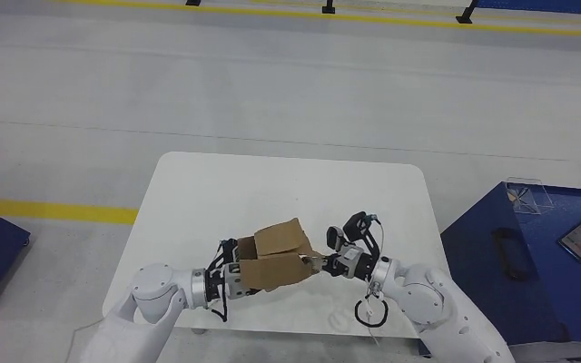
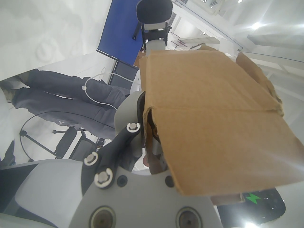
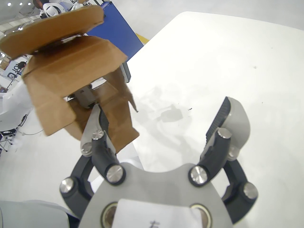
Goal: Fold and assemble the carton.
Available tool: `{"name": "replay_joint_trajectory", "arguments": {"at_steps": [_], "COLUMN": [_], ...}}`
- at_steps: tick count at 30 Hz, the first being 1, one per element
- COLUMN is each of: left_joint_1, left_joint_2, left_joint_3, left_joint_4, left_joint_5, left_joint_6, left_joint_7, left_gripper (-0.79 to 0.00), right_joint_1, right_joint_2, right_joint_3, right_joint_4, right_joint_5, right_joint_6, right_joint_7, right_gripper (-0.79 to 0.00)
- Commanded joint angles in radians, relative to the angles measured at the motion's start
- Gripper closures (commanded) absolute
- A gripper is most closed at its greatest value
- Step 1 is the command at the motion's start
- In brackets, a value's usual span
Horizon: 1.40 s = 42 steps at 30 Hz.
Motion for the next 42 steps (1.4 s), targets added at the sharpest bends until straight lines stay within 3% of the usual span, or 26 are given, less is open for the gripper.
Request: {"name": "replay_joint_trajectory", "arguments": {"at_steps": [1,10,23,42], "left_joint_1": [-0.003,-0.020,-0.018,0.024], "left_joint_2": [0.000,0.001,0.003,0.018], "left_joint_3": [-0.001,0.007,0.020,0.043], "left_joint_4": [0.008,0.026,0.028,-0.068], "left_joint_5": [-0.008,-0.028,-0.050,0.025], "left_joint_6": [0.006,0.019,-0.007,-0.119], "left_joint_7": [0.008,0.034,0.041,-0.042], "left_gripper": [0.000,0.000,0.000,0.000], "right_joint_1": [-0.013,-0.047,-0.034,0.006], "right_joint_2": [0.002,0.001,0.000,-0.017], "right_joint_3": [0.010,0.008,0.061,0.034], "right_joint_4": [-0.020,-0.090,-0.030,0.029], "right_joint_5": [-0.001,-0.040,-0.043,-0.062], "right_joint_6": [-0.003,0.007,0.022,0.044], "right_joint_7": [0.005,0.013,0.004,0.000], "right_gripper": [-0.785,-0.785,-0.785,-0.785]}}
